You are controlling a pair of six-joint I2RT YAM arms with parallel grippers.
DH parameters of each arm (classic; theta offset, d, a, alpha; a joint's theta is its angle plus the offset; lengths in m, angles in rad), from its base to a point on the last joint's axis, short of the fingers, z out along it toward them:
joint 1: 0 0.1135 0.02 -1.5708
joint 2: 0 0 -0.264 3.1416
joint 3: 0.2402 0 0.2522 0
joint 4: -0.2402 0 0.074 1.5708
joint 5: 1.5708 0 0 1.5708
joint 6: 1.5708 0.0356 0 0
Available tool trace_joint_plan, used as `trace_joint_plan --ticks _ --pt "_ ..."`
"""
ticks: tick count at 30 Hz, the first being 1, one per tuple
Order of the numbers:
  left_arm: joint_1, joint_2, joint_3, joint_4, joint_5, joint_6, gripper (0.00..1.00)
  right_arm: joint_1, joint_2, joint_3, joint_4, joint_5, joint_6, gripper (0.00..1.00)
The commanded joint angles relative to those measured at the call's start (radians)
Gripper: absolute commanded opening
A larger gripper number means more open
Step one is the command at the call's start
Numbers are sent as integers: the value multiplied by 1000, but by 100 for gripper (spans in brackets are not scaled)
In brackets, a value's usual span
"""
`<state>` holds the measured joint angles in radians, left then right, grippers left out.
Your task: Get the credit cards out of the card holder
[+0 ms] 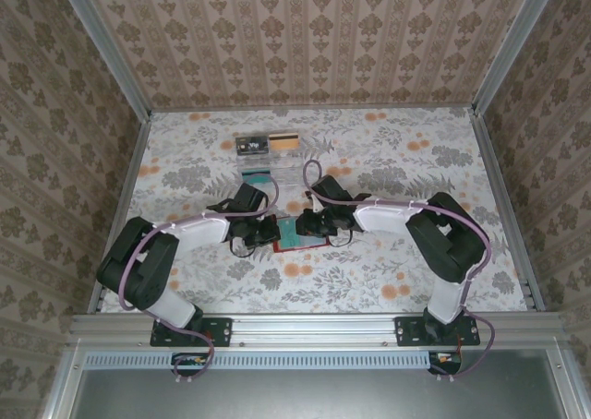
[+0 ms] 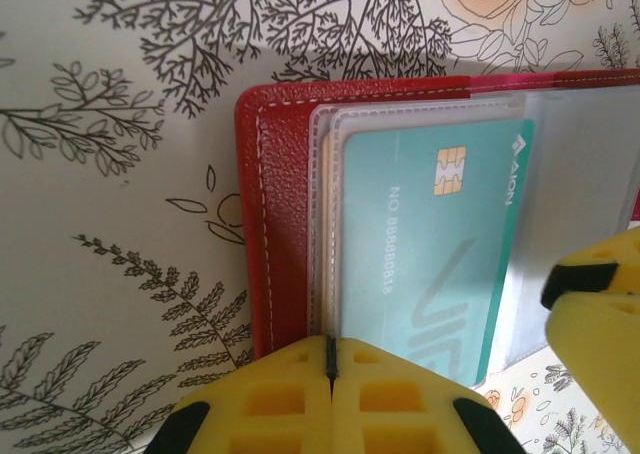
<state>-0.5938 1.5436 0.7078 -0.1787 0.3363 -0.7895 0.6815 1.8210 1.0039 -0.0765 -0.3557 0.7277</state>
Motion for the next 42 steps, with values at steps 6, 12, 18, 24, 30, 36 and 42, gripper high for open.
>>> trace_joint_plan --ticks 6,12,18,24,30,36,42 --pt "5 24 -16 2 7 3 0 1 63 29 47 -58 40 24" --pt "5 21 -16 -1 8 5 0 -1 74 29 59 -70 50 10" --pt "6 15 -13 -29 -14 5 0 -26 43 -10 61 -62 46 0" --pt "12 16 -19 -30 -15 5 0 -60 0 -60 75 -74 38 0" --pt "12 26 -15 -16 1 4 0 -60 17 -64 117 -109 47 10" --pt "12 33 -13 -16 6 5 0 -56 44 -49 171 -142 71 25" --pt "12 41 -9 -17 9 7 0 -51 86 -20 167 -159 68 24"
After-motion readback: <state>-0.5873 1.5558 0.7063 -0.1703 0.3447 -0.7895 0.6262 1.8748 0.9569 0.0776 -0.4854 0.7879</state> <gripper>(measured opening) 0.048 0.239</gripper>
